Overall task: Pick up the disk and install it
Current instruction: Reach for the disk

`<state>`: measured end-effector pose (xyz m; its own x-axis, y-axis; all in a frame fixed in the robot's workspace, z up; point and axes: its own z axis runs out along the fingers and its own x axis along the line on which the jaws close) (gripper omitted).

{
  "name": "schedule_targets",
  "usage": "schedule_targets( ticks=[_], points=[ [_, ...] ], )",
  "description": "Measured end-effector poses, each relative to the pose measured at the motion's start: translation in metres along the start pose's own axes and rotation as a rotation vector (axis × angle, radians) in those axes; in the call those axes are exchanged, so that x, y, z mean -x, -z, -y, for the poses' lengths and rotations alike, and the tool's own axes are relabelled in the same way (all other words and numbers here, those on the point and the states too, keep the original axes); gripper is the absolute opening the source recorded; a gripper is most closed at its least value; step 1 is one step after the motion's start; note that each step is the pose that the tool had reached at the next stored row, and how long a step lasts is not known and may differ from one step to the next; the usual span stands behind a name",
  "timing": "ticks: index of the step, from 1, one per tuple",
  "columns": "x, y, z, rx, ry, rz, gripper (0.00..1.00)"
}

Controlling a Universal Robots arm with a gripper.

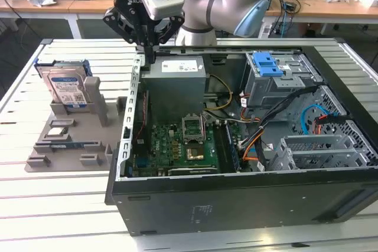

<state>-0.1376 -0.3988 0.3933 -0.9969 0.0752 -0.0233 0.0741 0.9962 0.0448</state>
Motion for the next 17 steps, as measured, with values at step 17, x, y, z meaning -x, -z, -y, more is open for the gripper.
schedule_targets(
  ticks=[17],
  points=[
    [-0.0281, 0.0008, 0.0021, -0.0001, 0.0, 0.0, 0.11]
  ],
)
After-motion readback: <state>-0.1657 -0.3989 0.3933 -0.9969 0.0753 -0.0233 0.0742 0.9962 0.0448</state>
